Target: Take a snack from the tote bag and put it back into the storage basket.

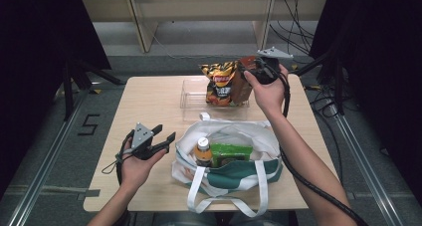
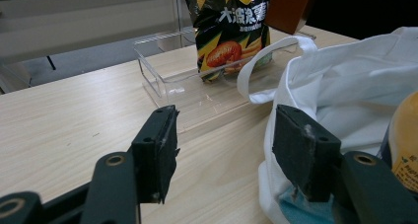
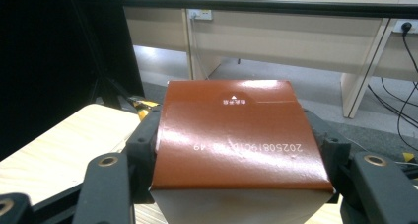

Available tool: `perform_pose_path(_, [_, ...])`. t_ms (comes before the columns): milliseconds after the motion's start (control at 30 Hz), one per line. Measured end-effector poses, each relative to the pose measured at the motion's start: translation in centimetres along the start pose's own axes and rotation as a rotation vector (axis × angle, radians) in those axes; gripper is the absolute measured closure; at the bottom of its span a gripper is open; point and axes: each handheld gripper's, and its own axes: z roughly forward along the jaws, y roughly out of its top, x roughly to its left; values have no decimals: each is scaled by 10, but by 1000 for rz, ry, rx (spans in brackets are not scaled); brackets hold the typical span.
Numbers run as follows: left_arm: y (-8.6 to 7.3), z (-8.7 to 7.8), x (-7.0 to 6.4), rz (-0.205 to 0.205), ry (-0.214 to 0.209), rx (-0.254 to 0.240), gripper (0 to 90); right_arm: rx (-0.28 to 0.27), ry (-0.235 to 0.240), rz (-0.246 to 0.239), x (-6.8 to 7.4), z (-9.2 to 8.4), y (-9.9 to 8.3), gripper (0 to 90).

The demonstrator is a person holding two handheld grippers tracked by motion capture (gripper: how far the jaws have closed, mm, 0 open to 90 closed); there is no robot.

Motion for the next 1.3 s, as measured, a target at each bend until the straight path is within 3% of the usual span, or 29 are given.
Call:
perform_pose_path(567, [1, -1, 0, 3, 7, 2, 422, 17, -18, 1, 4, 9, -6, 389])
perform_pose_path(700, [1, -1, 0, 5, 3, 3, 423, 27, -25, 23, 6, 9, -7, 389])
perform_pose_path(833, [1, -1, 0, 5, 4, 4, 423, 30, -28, 7, 4, 10, -9, 389])
perform_pose_path(1133, [1, -1, 0, 5, 6, 0, 422, 49, -37, 31, 4, 13, -11, 389])
perform_pose_path(1300, [1, -1, 0, 4, 5, 2, 422, 53, -41, 18, 3, 15, -13, 388])
